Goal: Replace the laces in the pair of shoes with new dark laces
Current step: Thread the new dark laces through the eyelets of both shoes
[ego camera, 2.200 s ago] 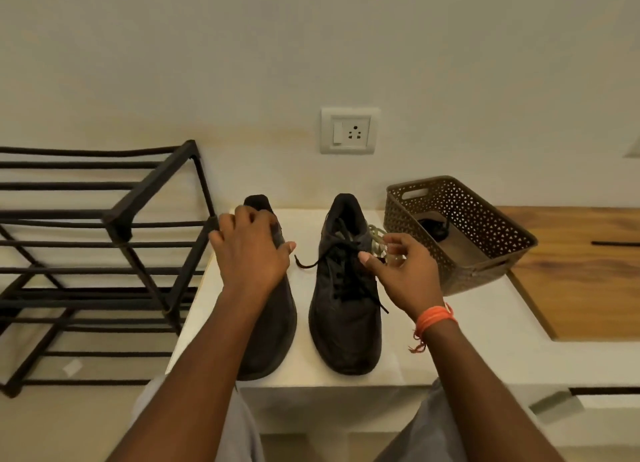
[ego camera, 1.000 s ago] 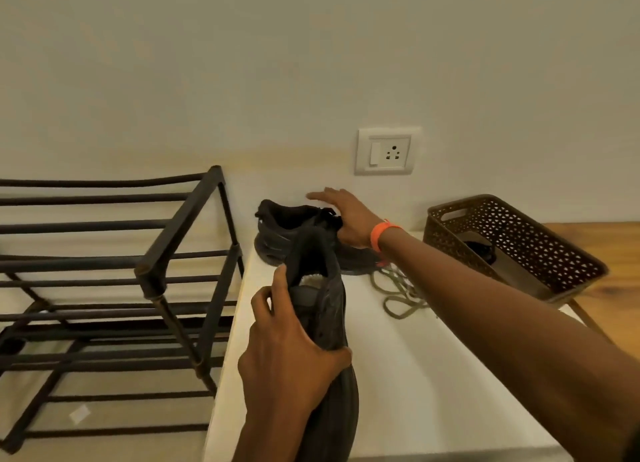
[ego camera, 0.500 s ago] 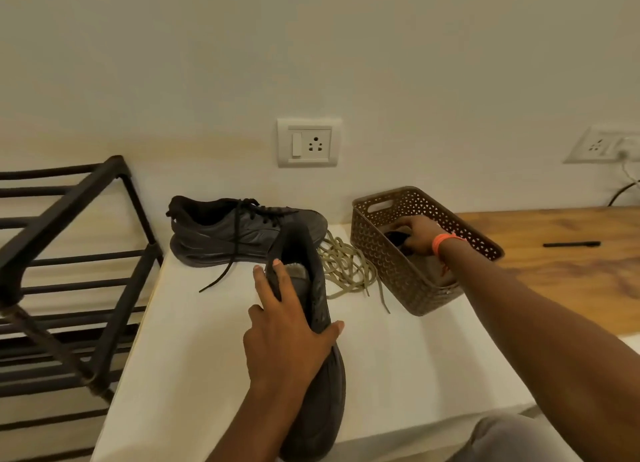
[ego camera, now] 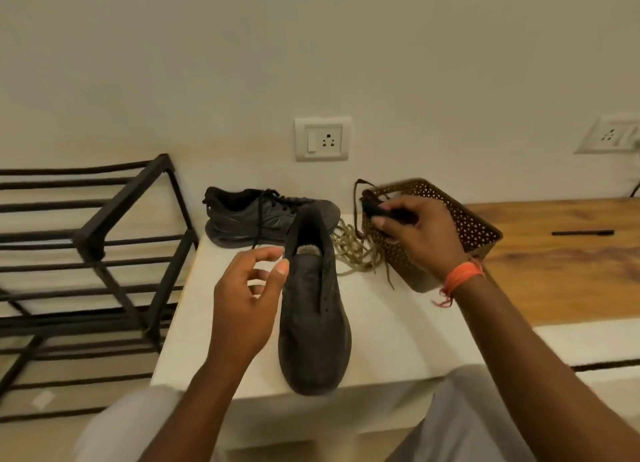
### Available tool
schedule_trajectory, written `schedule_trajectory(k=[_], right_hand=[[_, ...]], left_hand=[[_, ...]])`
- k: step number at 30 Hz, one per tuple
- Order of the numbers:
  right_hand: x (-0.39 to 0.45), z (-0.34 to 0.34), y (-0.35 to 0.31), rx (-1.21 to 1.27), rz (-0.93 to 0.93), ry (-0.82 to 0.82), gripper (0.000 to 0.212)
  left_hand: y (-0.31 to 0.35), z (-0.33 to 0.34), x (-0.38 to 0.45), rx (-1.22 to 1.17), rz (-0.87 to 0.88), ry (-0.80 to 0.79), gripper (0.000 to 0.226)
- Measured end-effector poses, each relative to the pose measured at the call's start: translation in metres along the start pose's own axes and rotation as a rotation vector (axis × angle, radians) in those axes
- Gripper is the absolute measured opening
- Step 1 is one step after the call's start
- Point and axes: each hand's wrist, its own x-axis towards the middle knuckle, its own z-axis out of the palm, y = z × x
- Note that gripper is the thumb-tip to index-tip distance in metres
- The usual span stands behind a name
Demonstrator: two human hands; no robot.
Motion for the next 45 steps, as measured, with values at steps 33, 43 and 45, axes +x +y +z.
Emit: schedule_trajectory(k=[33, 43, 45], right_hand=[[-0.102, 0.058, -0.005, 0.879, 0.362, -0.173, 0.014], [-0.092, 0.035, 0.0, 0.931, 0.464, -0.443, 0.027], [-0.097, 0.044, -0.006, 0.814, 0.424, -0.567, 0.04]], left_hand=[[-0.004, 0.01, -0.049, 0.093, -0.088, -0.429, 0.005], [0.001, 0.015, -0.048, -0.092, 0.02, -0.44, 0.058], [0.003, 0.02, -0.05, -0.087, 0.091, -0.566, 0.069]])
